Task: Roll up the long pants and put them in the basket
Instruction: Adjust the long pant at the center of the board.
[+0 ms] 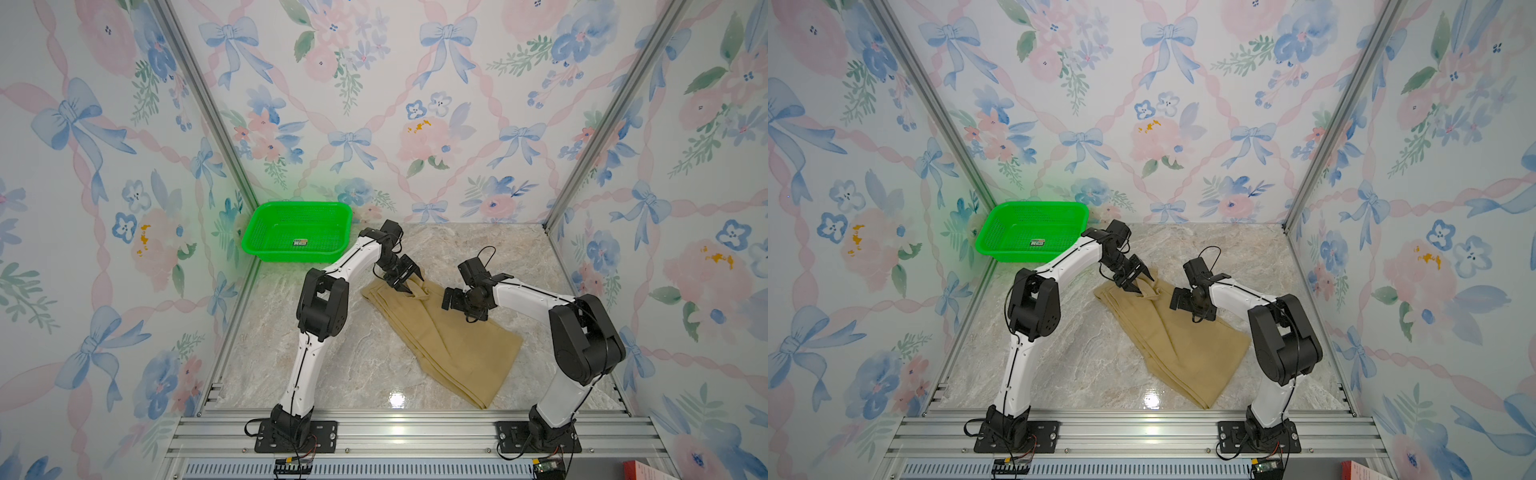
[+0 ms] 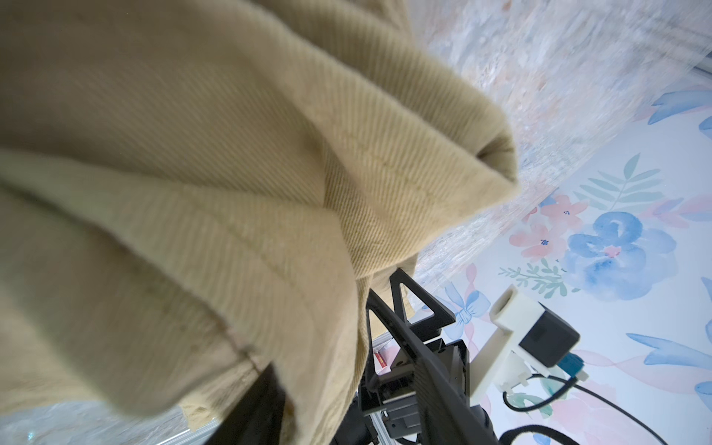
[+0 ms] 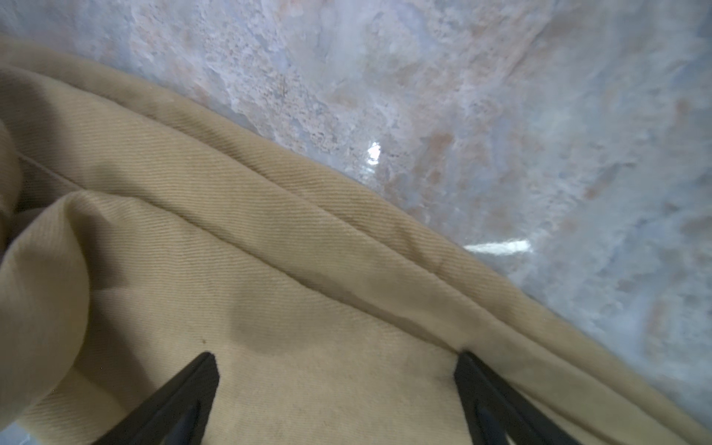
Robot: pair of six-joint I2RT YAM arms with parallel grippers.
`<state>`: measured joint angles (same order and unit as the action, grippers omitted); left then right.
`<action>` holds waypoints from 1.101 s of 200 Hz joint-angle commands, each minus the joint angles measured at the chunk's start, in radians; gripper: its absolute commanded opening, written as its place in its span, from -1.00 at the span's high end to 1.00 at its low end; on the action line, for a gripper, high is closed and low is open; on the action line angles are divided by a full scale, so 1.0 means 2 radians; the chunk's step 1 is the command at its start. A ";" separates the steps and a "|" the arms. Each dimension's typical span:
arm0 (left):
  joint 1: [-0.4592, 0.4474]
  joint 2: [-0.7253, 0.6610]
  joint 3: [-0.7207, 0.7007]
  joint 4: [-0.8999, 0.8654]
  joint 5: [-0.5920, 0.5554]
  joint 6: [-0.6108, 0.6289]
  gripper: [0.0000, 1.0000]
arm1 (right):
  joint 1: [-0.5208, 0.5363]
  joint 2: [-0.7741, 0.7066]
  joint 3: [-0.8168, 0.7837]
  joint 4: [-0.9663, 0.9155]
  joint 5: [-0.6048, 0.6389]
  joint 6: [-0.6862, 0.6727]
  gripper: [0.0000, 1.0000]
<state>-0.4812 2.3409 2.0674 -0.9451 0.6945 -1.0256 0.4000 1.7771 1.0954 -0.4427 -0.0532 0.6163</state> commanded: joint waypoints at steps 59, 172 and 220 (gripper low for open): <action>-0.008 -0.003 0.038 -0.053 -0.015 -0.003 -0.48 | -0.005 -0.019 -0.047 0.024 -0.012 0.018 -1.00; 0.017 0.023 0.106 -0.044 -0.038 -0.024 1.00 | -0.014 -0.022 -0.068 0.034 -0.018 0.013 -1.00; 0.052 0.072 0.218 -0.077 -0.044 -0.051 1.00 | -0.016 -0.024 -0.087 0.043 -0.017 0.010 -1.00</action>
<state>-0.4095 2.4298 2.4546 -1.0489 0.6430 -1.0733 0.3859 1.7103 0.9829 -0.3088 -0.0765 0.6273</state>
